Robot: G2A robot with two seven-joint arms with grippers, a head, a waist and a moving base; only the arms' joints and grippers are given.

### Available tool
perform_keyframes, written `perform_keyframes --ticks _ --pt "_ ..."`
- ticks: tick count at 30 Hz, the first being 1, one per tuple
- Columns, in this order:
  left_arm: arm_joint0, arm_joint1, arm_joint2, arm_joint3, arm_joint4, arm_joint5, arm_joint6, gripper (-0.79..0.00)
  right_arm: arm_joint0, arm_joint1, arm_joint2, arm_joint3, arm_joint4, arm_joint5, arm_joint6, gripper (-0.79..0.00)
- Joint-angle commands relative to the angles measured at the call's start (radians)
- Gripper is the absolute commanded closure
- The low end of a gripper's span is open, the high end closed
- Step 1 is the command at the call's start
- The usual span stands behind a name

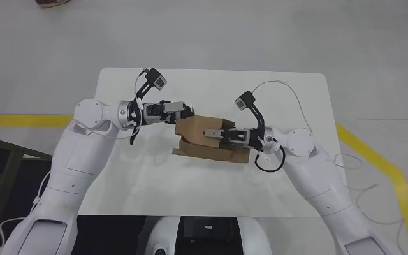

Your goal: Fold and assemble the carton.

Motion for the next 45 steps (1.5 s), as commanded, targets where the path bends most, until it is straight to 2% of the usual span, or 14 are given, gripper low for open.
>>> perform_keyframes --ticks 1,10,27,45 --pt "0.003 0.001 -0.003 -0.002 -0.001 -0.001 -0.001 -0.785 -0.002 0.001 0.01 0.002 -0.005 0.0 -0.014 0.0" --pt "0.013 0.0 0.003 -0.01 -0.011 0.009 -0.009 -0.785 -0.009 0.006 0.049 0.0 -0.025 0.002 -0.062 0.0" --pt "0.027 -0.003 0.021 -0.032 -0.031 0.025 -0.024 -0.785 -0.017 0.002 0.077 -0.019 -0.116 0.007 -0.232 0.0" --pt "0.01 -0.016 0.062 -0.011 -0.037 0.028 -0.026 -0.785 -0.038 -0.009 0.056 -0.073 -0.152 0.028 -0.295 0.0"
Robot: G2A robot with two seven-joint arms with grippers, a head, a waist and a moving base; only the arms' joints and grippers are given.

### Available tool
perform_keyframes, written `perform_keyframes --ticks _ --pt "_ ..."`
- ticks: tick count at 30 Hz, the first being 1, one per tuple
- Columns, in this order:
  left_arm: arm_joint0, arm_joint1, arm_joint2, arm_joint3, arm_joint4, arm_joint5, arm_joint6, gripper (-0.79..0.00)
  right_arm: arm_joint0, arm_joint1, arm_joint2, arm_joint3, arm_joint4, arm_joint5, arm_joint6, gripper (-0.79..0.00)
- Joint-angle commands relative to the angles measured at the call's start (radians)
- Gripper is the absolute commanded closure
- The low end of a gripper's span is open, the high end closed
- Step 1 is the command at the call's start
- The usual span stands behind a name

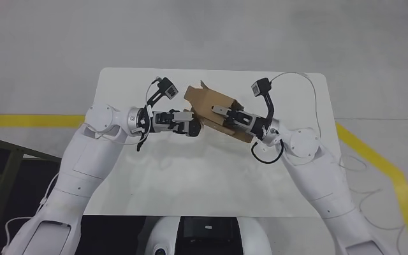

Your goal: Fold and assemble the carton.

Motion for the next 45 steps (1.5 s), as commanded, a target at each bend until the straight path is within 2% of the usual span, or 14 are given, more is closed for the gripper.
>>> perform_keyframes --ticks 1,33,45 --pt "-0.002 -0.001 0.001 0.003 -0.001 -0.001 -0.001 -0.785 -0.002 -0.001 -0.003 -0.003 -0.001 0.001 -0.005 0.0" --pt "-0.005 -0.001 -0.02 0.022 0.001 -0.004 -0.001 -0.785 -0.01 -0.016 -0.003 -0.007 -0.015 0.007 -0.028 0.0" --pt "0.009 0.011 -0.076 0.052 0.01 -0.01 0.014 -0.785 -0.012 0.0 0.072 0.003 0.084 0.028 0.128 0.0"
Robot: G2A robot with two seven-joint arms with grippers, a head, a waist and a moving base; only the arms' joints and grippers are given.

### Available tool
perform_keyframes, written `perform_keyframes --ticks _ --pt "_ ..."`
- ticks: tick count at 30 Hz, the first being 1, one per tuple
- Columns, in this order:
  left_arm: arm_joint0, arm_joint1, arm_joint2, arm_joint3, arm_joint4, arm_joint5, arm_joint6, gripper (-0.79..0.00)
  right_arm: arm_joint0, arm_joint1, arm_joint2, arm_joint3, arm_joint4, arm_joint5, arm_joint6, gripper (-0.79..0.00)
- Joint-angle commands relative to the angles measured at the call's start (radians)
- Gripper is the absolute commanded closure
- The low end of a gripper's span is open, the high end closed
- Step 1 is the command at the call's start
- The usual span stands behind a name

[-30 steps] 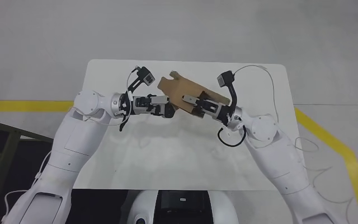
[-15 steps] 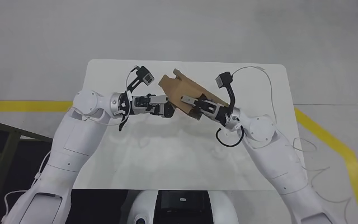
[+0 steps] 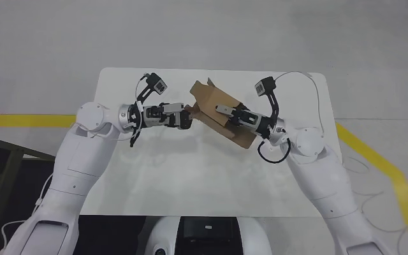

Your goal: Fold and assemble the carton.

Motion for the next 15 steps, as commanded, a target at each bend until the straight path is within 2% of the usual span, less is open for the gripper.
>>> perform_keyframes --ticks 1,9,15 --pt "0.003 0.003 -0.012 0.005 0.007 -0.003 0.006 -0.785 0.0 0.003 0.011 0.003 0.01 0.005 0.028 0.0" --pt "0.027 0.011 -0.056 0.018 0.02 -0.056 0.061 -0.785 0.005 0.011 0.037 0.014 0.087 0.014 0.162 0.0" --pt "0.043 0.008 -0.062 0.027 0.025 -0.191 0.078 -0.785 0.013 0.015 0.049 0.027 0.157 0.022 0.256 0.0"
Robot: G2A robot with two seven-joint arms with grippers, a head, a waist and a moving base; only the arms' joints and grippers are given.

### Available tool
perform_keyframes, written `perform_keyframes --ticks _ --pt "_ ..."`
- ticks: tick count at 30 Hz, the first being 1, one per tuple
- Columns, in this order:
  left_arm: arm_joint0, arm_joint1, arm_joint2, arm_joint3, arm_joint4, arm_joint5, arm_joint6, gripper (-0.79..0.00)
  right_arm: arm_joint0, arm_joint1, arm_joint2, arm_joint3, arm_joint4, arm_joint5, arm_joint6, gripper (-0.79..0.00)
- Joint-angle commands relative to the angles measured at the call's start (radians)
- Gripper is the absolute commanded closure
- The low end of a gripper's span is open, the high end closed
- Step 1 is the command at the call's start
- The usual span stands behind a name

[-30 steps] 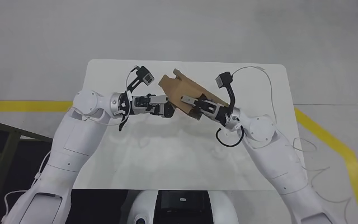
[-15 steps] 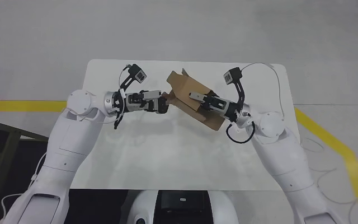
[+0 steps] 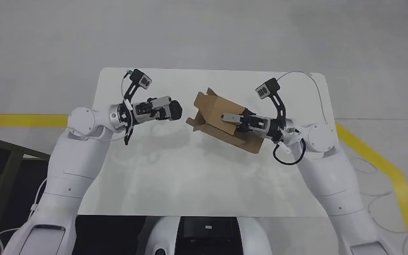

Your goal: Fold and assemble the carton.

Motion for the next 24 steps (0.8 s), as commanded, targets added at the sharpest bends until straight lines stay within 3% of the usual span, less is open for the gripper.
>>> perform_keyframes --ticks 1,11,13,15,18,24 --pt "0.002 -0.001 0.0 0.009 0.006 -0.036 0.004 -0.785 0.004 0.001 0.005 0.008 0.014 0.005 0.016 0.0" --pt "0.002 -0.001 0.0 0.009 0.006 -0.036 0.004 -0.785 0.009 0.003 0.006 0.017 0.018 0.022 0.035 0.0" --pt "0.004 0.003 -0.003 -0.03 0.078 -0.052 0.03 -0.785 0.009 0.003 0.006 0.017 0.018 0.022 0.035 0.0" --pt "0.006 0.007 -0.016 -0.063 0.164 -0.117 0.068 -0.785 0.009 0.003 0.006 0.017 0.018 0.022 0.035 0.0" --pt "0.014 0.008 -0.021 -0.085 0.272 -0.308 0.107 -0.785 0.009 0.003 0.006 0.017 0.018 0.022 0.035 0.0" --pt "0.023 0.024 0.027 -0.063 0.42 -0.477 0.269 -0.785 0.009 0.003 0.006 0.017 0.018 0.022 0.035 0.0"
